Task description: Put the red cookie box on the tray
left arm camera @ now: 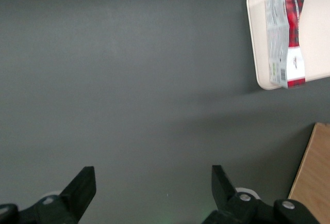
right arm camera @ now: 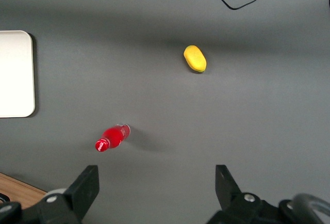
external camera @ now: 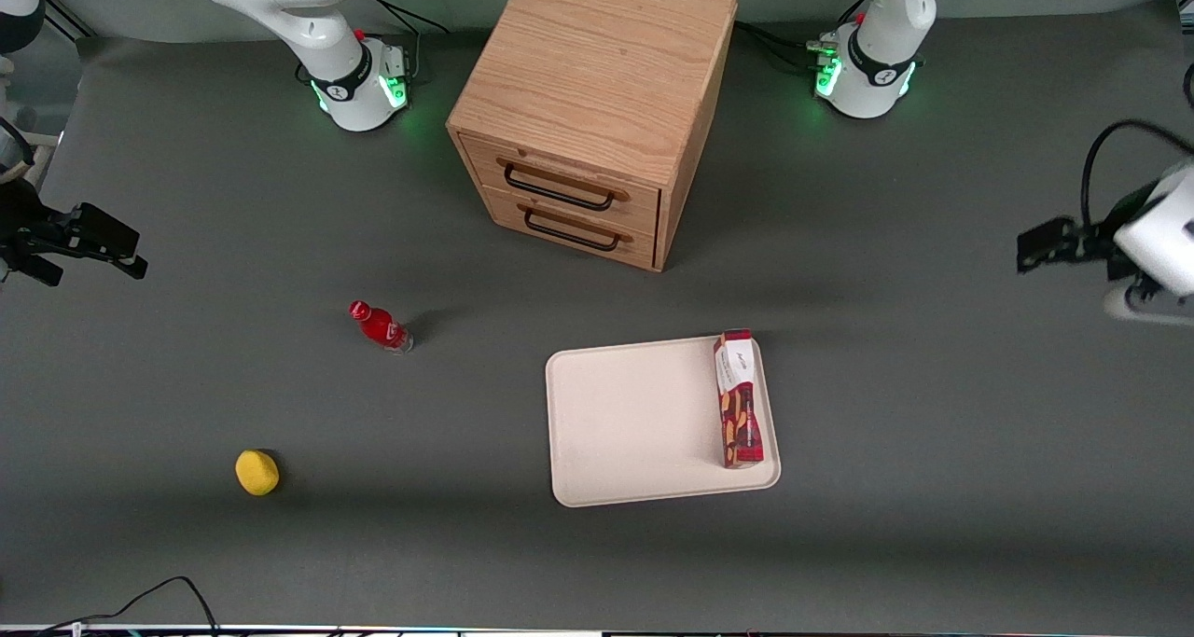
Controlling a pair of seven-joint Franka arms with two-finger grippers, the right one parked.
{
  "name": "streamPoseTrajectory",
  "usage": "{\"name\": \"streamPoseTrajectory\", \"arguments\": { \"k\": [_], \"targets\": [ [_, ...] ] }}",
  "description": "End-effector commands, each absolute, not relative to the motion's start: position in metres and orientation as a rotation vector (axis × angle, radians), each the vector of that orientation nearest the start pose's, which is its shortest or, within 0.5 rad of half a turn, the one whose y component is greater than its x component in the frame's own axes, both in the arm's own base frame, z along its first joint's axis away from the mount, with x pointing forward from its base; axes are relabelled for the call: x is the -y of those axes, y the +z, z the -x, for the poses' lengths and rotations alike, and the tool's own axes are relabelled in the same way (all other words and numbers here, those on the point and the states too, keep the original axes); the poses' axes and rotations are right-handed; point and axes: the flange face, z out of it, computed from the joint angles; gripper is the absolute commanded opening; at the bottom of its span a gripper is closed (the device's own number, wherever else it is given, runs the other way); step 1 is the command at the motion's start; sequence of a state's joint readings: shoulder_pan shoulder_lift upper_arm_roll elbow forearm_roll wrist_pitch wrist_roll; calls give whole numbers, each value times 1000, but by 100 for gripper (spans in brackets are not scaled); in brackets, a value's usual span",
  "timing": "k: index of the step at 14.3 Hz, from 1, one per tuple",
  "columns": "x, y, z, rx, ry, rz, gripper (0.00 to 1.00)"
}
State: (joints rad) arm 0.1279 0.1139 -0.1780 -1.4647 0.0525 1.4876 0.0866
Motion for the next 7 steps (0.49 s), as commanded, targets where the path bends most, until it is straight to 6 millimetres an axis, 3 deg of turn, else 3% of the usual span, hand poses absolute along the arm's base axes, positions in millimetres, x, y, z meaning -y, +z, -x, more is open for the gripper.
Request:
{"name": "streamPoseTrajectory", "arguments": {
  "k": [1,3,7],
  "targets": [
    [17,615,-540,-257,136,3094,100],
    [18,624,-534,-378,130,3079,100],
    [15,636,-534,-393,99,3060,100]
  ]
}}
